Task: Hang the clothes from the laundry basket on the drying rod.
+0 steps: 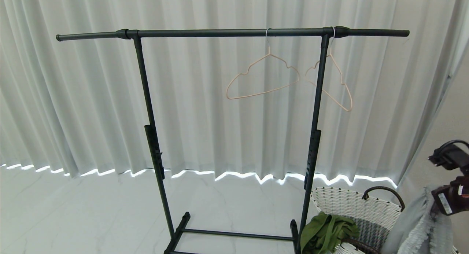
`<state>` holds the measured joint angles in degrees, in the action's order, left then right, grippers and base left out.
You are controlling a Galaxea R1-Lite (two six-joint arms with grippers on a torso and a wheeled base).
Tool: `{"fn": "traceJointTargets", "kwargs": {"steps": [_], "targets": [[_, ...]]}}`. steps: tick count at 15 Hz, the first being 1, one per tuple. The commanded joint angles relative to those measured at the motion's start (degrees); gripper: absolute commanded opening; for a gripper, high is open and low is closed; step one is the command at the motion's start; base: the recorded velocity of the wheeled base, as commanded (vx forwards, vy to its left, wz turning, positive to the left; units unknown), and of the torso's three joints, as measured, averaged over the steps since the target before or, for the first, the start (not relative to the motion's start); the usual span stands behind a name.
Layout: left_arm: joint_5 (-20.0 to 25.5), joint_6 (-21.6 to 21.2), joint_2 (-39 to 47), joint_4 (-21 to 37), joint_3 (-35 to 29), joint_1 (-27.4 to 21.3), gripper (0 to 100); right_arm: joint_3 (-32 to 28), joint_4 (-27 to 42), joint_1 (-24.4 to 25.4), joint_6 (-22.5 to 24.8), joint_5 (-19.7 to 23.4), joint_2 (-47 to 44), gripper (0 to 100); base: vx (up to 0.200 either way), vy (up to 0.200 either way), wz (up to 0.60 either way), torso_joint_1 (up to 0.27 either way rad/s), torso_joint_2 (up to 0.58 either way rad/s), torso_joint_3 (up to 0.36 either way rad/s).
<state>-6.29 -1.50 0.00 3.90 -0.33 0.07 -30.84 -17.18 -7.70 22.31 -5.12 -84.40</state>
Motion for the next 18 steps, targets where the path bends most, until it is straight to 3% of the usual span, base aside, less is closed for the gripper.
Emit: {"fn": "traceJointTargets", "kwargs": {"steps": [1, 9, 16, 18], "targets": [[0.0, 0.0, 0.0, 0.0, 0.0, 0.0, 100, -8.9, 8.9, 0.5, -5.5, 1.9, 11.6, 0, 0.000, 0.000, 0.00, 0.000, 0.00, 0.000], [0.1, -0.4, 0.0, 0.0, 0.0, 0.0, 100, -1.6, 9.7, 1.0, -10.0, 2.1, 27.7, 0, 0.000, 0.000, 0.00, 0.000, 0.00, 0.000], [0.1, -0.3, 0.0, -0.1, 0.0, 0.0, 100, -0.4, 9.7, 1.0, -9.9, 2.1, 28.8, 0, -0.200, 0.000, 0.00, 0.002, 0.00, 0.004], [0.0, 0.1, 0.0, -0.1, 0.0, 0.0, 100, 0.3, 9.7, 1.0, -9.8, 2.1, 29.1, 0, 0.000, 0.000, 0.00, 0.000, 0.00, 0.000]]}}
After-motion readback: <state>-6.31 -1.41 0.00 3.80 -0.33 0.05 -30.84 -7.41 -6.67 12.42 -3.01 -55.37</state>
